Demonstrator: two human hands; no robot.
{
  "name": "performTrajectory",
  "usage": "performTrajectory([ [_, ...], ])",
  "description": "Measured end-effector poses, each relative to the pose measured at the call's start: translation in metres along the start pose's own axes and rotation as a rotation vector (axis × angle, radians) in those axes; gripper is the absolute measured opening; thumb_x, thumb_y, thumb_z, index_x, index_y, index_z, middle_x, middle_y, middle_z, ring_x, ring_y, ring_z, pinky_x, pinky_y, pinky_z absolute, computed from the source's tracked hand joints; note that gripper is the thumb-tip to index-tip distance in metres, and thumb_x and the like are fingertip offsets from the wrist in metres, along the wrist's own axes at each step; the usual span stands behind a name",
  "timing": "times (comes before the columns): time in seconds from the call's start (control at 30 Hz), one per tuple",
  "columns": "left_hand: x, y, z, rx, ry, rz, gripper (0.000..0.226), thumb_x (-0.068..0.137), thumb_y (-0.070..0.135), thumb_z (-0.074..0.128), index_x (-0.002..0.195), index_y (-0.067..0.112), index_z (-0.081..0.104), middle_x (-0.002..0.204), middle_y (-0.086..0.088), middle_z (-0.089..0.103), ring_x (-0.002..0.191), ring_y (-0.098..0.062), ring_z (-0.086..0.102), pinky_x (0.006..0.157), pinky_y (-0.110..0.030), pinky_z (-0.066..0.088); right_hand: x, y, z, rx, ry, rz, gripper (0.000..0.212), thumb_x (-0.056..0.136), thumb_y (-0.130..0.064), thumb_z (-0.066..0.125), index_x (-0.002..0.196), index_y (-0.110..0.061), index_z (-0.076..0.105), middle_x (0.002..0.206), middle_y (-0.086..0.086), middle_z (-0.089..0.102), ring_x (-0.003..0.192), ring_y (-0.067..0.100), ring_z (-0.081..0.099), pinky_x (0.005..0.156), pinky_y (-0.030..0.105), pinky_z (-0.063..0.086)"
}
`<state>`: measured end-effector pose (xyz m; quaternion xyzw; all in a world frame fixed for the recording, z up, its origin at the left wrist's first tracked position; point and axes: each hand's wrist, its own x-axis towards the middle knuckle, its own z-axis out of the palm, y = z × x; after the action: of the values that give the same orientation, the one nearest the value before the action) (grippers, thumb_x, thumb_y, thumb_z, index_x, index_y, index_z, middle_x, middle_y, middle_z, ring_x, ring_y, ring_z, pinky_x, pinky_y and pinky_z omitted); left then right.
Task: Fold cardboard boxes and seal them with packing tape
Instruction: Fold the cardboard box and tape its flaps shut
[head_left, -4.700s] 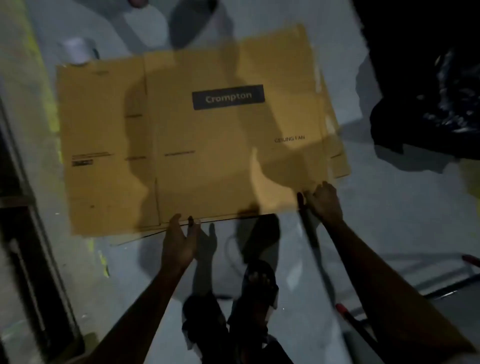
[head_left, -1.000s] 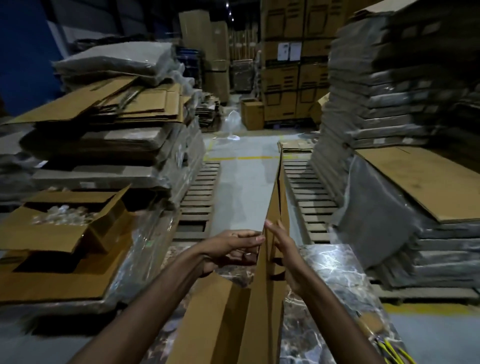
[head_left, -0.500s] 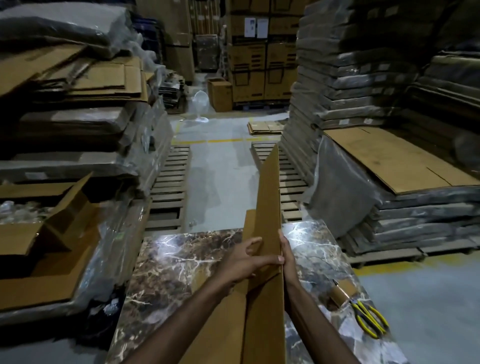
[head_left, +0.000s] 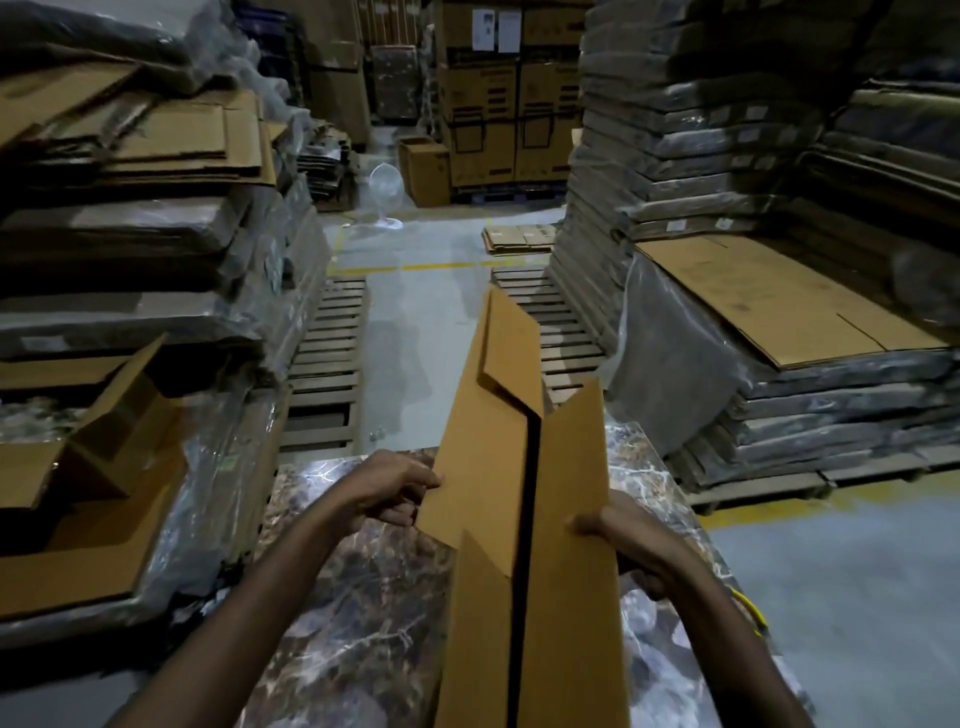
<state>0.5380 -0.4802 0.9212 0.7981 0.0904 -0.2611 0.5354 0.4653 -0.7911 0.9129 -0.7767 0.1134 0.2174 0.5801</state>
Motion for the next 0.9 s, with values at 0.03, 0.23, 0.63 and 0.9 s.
performTrajectory([
  [0.03, 0.003, -0.001, 0.001, 0.044, -0.039, -0.023, 0.025, 0.089, 0.027, 0.079, 0.098, 0.004, 0.076, 0.080, -0.010, 0.075, 0.054, -0.020, 0.059, 0.052, -0.028, 0.054, -0.004, -0.002, 0.003, -0.059, -0.016, 0.015, 0.033, 0.088, -0.027, 0.069, 0.120, -0.027, 0.059, 0.111, 0.006, 0.074, 0.100, 0.026, 0.073, 0.081, 0.044, 0.062],
  [0.23, 0.019, 0.024, 0.074, 0.394, 0.035, 0.143, 0.016, 0.086, 0.026, 0.072, 0.098, 0.016, 0.071, 0.087, -0.004, 0.072, 0.061, -0.014, 0.064, 0.050, -0.025, 0.050, -0.022, -0.014, 0.033, -0.067, 0.013, -0.052, 0.022, 0.090, -0.008, 0.066, 0.099, -0.027, 0.063, 0.091, -0.001, 0.073, 0.076, 0.012, 0.073, 0.059, 0.023, 0.056],
  [0.63, 0.008, 0.076, 0.013, 0.482, 0.150, 0.179, 0.025, 0.089, 0.023, 0.080, 0.105, 0.009, 0.066, 0.103, -0.009, 0.071, 0.084, -0.022, 0.066, 0.071, -0.031, 0.053, -0.021, -0.003, -0.018, 0.055, 0.256, -0.088, 0.040, 0.078, 0.001, 0.076, 0.113, -0.015, 0.069, 0.103, 0.006, 0.079, 0.095, 0.028, 0.076, 0.088, 0.056, 0.061],
  [0.9, -0.091, 0.101, -0.100, 0.611, 0.274, 0.222, 0.012, 0.088, 0.013, 0.080, 0.093, 0.012, 0.070, 0.073, -0.001, 0.071, 0.056, -0.012, 0.063, 0.051, -0.023, 0.042, -0.012, -0.096, -0.099, -0.226, 0.351, -0.136, 0.037, 0.081, -0.008, 0.080, 0.113, -0.014, 0.065, 0.107, 0.011, 0.073, 0.099, 0.034, 0.071, 0.085, 0.052, 0.061],
])
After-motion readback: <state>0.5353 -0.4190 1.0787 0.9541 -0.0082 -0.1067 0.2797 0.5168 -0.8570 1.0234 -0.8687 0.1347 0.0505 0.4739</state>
